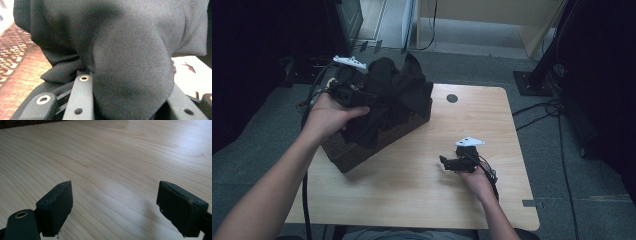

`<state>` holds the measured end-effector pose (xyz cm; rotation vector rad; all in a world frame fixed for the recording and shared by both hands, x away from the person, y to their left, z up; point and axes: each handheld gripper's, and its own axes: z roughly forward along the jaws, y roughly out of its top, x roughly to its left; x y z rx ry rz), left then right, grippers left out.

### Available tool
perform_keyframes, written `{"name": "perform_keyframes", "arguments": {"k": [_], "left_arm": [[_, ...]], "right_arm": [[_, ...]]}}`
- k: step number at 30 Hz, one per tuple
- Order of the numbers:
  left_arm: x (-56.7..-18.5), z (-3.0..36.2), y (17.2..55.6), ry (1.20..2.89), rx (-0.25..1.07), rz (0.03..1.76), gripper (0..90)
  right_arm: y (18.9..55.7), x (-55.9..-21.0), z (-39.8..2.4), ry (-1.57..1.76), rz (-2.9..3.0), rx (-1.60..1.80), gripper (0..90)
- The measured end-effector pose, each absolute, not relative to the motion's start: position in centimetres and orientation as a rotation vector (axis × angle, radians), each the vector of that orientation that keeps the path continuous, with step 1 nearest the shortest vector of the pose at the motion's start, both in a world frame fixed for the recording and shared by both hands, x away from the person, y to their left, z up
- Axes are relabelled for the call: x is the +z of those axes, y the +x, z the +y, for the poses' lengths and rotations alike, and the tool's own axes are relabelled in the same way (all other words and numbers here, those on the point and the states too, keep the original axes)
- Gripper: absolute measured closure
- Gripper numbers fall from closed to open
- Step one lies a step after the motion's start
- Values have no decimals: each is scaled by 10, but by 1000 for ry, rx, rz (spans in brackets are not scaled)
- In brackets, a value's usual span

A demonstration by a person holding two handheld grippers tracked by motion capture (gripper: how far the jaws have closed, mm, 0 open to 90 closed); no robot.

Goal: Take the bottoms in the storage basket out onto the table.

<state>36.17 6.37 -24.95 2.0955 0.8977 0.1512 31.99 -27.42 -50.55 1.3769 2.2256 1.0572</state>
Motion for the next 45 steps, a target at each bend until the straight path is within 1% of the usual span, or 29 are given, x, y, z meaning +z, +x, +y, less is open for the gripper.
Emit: {"name": "perform_keyframes", "arguments": {"k": [4,9,10,11,16,20,24,25,27,32,34,35,36,41,45], "left_arm": [[-271,49,350,2118,140,868,662],[-301,31,342,2116,73,865,661],[-313,22,339,2135,58,855,660],[-313,22,339,2135,58,855,660],[-344,-2,332,2214,71,827,658],[-373,-14,331,2235,3,837,655],[-412,-21,334,2227,-54,861,651],[-412,-21,334,2227,-54,861,651],[-428,-22,336,2219,-45,876,648],[-444,-20,343,2216,-48,883,628],[-448,-19,345,2211,-48,884,586],[-449,-18,346,2209,-46,883,586],[-449,-18,346,2207,-47,883,559],[-446,-14,346,2191,-25,829,374],[-437,-4,348,2160,-25,848,309]], "right_arm": [[321,-505,-281,1394,2215,1039,140],[322,-506,-290,1396,2217,1013,146],[323,-506,-291,1400,2214,1010,147],[323,-506,-291,1404,2211,1003,148],[324,-508,-295,1421,2208,975,150],[324,-508,-297,1438,2209,985,150],[324,-508,-298,1442,2202,987,151],[324,-508,-298,1441,2203,983,150],[325,-509,-298,1447,2200,980,152],[325,-509,-298,1447,2201,979,153],[325,-509,-298,1450,2204,977,154],[325,-509,-298,1451,2206,976,154],[325,-509,-298,1453,2206,976,154],[325,-509,-298,1455,2207,974,156],[324,-509,-299,1452,2212,982,163]]}}
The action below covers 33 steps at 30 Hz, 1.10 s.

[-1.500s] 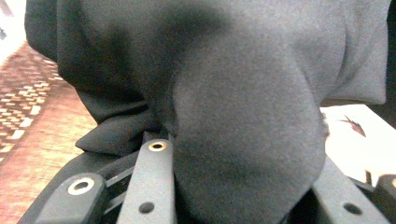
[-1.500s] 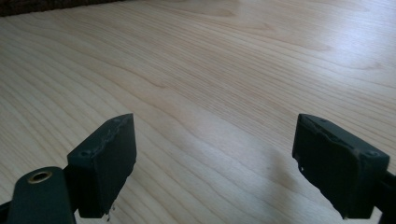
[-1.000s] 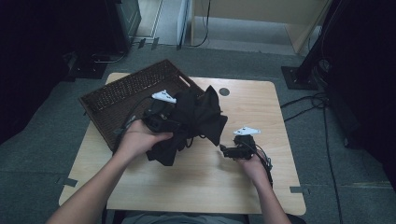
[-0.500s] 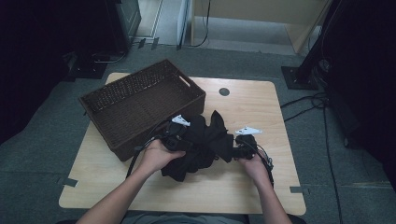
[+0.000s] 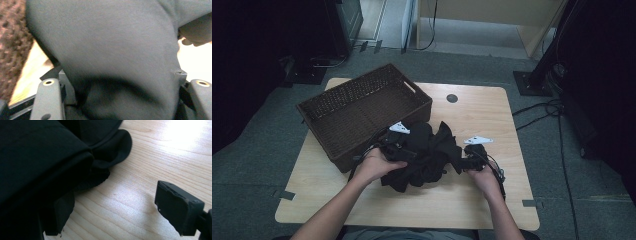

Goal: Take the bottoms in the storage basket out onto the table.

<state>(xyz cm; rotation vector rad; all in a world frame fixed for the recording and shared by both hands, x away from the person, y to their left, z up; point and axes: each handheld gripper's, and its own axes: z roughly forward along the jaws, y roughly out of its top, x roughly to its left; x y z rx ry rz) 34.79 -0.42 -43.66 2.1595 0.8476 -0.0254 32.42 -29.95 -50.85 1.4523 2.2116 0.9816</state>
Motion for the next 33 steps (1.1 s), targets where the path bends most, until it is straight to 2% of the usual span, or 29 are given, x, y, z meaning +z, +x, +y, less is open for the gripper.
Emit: {"name": "perform_keyframes", "arguments": {"k": [12,24,31,33], "left_arm": [[-407,12,352,2178,25,840,333],[-382,28,366,2183,53,817,385],[-360,41,378,2222,133,818,397],[-356,47,382,2240,157,813,423]], "right_arm": [[312,-495,-306,1423,2243,1012,179],[313,-503,-299,1431,2294,1038,184],[314,-507,-296,1414,2308,1029,184],[314,-508,-296,1414,2309,1028,184]]}}
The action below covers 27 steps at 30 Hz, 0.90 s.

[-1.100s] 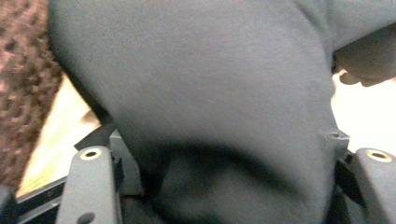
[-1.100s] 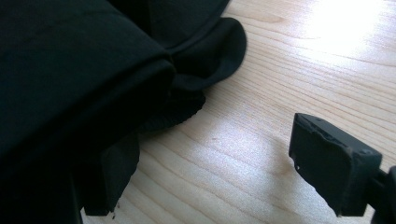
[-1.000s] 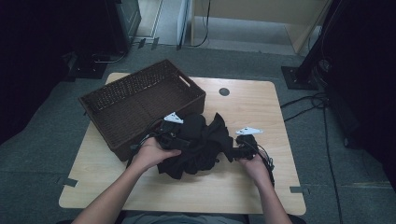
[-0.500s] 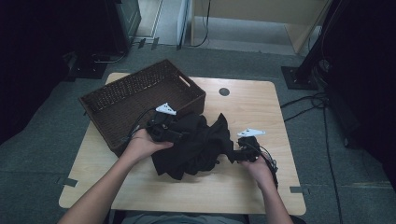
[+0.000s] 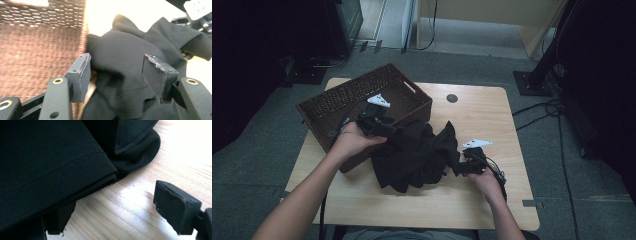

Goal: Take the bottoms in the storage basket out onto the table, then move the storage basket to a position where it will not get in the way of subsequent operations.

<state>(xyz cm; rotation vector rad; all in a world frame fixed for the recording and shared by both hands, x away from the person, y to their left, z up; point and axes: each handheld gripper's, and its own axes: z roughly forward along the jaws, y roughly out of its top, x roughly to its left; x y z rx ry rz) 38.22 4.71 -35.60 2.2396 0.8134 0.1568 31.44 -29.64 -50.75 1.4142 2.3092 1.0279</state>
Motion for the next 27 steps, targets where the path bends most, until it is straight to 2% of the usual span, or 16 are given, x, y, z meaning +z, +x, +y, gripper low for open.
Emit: {"name": "perform_keyframes", "arguments": {"k": [3,11,20,26,27], "left_arm": [[-354,59,393,2239,167,833,459],[-373,75,413,2243,155,890,485],[-393,69,415,2284,155,882,504],[-398,64,420,2294,128,889,556],[-399,62,419,2299,121,884,588]], "right_arm": [[315,-508,-297,1416,2315,1022,184],[316,-510,-296,1419,2318,1006,185],[317,-511,-296,1410,2323,988,183],[317,-511,-296,1404,2325,985,182],[317,-512,-296,1402,2324,984,182]]}}
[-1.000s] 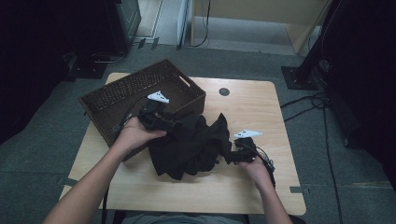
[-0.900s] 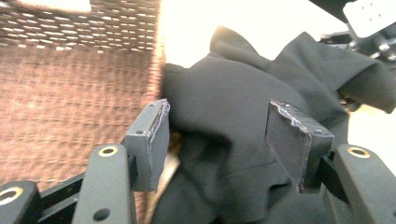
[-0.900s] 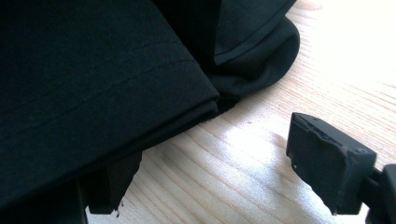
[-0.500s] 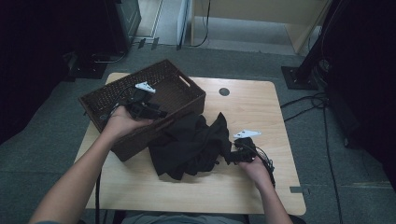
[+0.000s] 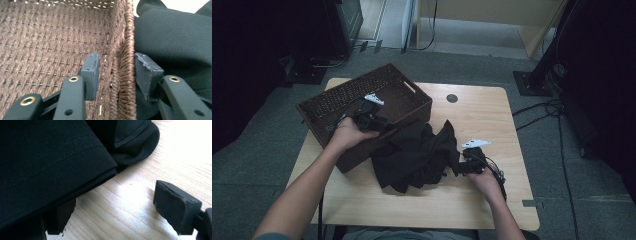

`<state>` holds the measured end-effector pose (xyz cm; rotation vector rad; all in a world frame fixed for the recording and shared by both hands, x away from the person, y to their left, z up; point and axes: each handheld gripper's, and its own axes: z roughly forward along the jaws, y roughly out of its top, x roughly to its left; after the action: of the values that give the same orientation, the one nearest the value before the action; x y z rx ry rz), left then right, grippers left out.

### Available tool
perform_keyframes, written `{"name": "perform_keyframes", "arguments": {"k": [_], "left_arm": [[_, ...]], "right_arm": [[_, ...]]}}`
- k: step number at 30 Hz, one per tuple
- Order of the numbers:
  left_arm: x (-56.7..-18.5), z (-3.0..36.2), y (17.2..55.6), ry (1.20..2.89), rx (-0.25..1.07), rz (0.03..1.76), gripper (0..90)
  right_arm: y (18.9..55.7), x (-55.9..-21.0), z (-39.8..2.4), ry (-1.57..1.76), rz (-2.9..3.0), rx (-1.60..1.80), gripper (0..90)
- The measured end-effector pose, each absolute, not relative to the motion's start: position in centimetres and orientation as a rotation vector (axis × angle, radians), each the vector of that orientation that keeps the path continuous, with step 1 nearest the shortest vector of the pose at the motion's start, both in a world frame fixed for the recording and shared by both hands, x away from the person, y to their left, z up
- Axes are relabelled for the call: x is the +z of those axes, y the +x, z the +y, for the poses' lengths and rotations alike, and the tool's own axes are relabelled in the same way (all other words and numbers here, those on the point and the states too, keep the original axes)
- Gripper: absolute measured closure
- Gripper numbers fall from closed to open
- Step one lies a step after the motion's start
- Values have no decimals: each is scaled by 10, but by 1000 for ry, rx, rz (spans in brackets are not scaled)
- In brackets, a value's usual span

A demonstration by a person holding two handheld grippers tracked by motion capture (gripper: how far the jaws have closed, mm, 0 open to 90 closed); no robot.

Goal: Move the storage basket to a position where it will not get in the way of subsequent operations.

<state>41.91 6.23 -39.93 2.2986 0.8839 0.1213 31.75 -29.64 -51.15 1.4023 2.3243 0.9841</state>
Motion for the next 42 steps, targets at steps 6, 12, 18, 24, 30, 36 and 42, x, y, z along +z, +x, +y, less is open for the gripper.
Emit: {"name": "perform_keyframes", "arguments": {"k": [6,12,18,24,30,36,42], "left_arm": [[-404,54,418,2361,110,868,698],[-404,54,418,2373,94,847,793],[-404,55,419,2359,73,883,802],[-401,55,418,2376,113,926,817],[-400,73,425,2346,127,1044,812],[-400,91,428,2299,149,1137,808],[-400,128,432,2224,199,1259,806]], "right_arm": [[318,-512,-296,1399,2323,981,181],[318,-512,-296,1392,2326,976,181],[318,-512,-295,1388,2325,970,181],[318,-512,-296,1389,2325,968,180],[318,-512,-296,1385,2324,966,180],[318,-512,-296,1386,2325,965,180],[318,-512,-296,1385,2325,967,179]]}}
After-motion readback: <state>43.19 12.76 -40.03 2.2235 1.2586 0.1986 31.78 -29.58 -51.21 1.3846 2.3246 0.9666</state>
